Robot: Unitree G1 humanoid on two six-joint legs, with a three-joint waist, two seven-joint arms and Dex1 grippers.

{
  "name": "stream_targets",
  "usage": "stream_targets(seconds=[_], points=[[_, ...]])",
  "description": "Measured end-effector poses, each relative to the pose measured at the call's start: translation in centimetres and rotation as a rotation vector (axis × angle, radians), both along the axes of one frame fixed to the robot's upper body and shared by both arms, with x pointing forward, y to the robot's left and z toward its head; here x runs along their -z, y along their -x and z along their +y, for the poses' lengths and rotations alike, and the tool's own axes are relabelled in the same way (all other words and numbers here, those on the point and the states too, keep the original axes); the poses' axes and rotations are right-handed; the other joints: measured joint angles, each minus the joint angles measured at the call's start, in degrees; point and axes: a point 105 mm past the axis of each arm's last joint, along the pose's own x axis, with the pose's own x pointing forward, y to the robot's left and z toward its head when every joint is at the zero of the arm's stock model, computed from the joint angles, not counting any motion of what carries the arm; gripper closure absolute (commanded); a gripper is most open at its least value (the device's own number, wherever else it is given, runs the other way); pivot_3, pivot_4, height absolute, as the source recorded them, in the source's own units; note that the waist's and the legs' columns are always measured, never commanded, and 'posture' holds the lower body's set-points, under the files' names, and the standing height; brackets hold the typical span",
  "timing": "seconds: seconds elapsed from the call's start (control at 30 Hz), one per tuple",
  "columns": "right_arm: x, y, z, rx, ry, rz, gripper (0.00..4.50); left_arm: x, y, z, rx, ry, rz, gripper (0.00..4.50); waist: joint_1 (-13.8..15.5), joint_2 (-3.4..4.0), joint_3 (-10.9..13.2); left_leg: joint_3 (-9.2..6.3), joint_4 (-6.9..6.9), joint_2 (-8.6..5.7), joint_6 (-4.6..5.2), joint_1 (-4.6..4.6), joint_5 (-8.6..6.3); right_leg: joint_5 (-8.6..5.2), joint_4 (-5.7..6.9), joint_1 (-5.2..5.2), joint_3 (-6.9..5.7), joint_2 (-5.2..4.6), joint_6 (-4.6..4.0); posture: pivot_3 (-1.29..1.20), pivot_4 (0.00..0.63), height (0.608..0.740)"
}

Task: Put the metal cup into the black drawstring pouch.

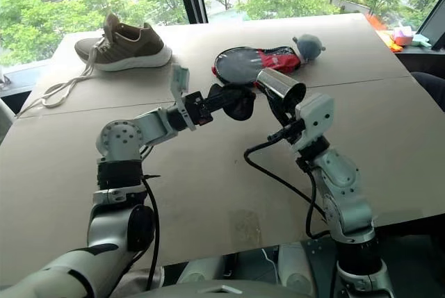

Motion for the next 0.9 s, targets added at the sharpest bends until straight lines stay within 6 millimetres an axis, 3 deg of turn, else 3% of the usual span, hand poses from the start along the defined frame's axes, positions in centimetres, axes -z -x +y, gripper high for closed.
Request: stream_targets(seconds=[0.23,0.5,0.63,0.73,0.9], points=[[2.5,1.2,2.5,-0.205,-0.045,0.192,4.43,0.7,-0.1,-0.2,0.019,0.020,0.042,4.50,-0.79,0.00,0.00,-0.03,-0.03,0.01,0.00,0.00,0.00,0.00,0.02,-0.02,-0.02,0.00,0.00,0.00,0.150,0.740],[5.2,0.0,3.7,-0.192,0.037,0.246,4.43,-0.3,0.4,-0.2,0.061,0.099,0.067,4.50,-0.83,0.00,-0.01,-0.03,0.00,0.01,0.00,0.01,0.00,0.00,0.10,-0.04,-0.01,0.00,0.00,0.00,0.150,0.740],[4.7,-1.0,3.6,-0.153,-0.104,0.263,4.43,-0.8,0.9,-0.6,0.089,0.125,0.079,4.50,-0.82,0.00,-0.01,-0.07,-0.01,0.06,0.00,0.00,0.00,0.00,0.10,-0.06,-0.01,0.00,0.00,0.00,0.150,0.740],[3.5,-1.8,2.4,-0.131,-0.284,0.279,4.43,-1.1,1.3,-0.5,0.097,0.131,0.072,4.50,-0.82,0.00,-0.01,-0.06,-0.01,0.07,0.00,0.00,0.00,0.00,0.10,-0.06,0.00,-0.01,0.00,0.00,0.150,0.740],[1.6,-1.6,1.3,-0.178,-0.438,0.275,4.43,-0.7,1.3,0.2,0.075,0.126,0.093,4.50,-0.86,0.01,-0.01,-0.09,-0.03,0.06,0.00,0.00,0.00,0.00,0.11,-0.06,-0.03,0.01,-0.01,0.00,0.150,0.740]])
